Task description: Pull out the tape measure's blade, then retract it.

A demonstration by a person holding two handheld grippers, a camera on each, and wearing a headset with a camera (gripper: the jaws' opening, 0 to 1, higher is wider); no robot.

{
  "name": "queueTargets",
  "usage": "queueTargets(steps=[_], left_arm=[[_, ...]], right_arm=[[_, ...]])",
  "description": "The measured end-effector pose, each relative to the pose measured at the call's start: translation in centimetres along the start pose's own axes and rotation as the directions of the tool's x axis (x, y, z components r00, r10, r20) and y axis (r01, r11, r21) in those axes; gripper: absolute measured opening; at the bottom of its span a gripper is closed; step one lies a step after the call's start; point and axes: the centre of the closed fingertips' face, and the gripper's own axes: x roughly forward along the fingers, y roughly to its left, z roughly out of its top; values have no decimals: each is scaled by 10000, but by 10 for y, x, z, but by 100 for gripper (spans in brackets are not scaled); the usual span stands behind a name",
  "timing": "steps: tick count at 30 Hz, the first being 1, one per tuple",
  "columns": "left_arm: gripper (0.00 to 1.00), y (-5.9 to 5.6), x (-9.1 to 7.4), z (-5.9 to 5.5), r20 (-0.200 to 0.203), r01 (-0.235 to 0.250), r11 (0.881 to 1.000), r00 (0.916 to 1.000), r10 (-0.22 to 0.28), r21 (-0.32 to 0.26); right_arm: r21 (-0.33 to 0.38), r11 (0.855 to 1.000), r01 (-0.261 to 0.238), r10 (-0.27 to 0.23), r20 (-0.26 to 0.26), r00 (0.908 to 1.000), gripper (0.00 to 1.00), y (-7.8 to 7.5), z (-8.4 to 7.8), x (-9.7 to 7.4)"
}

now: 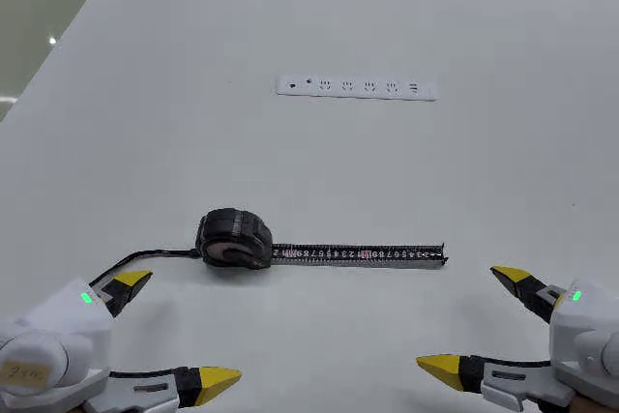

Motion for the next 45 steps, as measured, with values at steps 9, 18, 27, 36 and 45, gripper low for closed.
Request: queueTargets(steps=[9,18,27,36,45], left_arm=[[100,-5,-1,10,233,-578,9978,9980,585,-311],[100,-2,-6,9,177,-1104,9908,9935,1121,-783],[100,-4,-8,13,157,-1505,9834,9881,1528,-1014],[100,-11,-4,13,144,-1475,9821,9886,1502,-1168],[100,-10,-2,14,113,-1859,9737,9819,1890,-1316]], right_arm=[[342,9988,362,-372,293,9989,96,5,12,-7],[234,9993,283,-292,390,9988,96,15,18,-6],[328,9989,328,-340,371,9987,96,15,19,-7],[299,9991,300,-311,365,9989,95,15,18,-7],[148,9999,-25,16,556,9985,89,15,17,-7]])
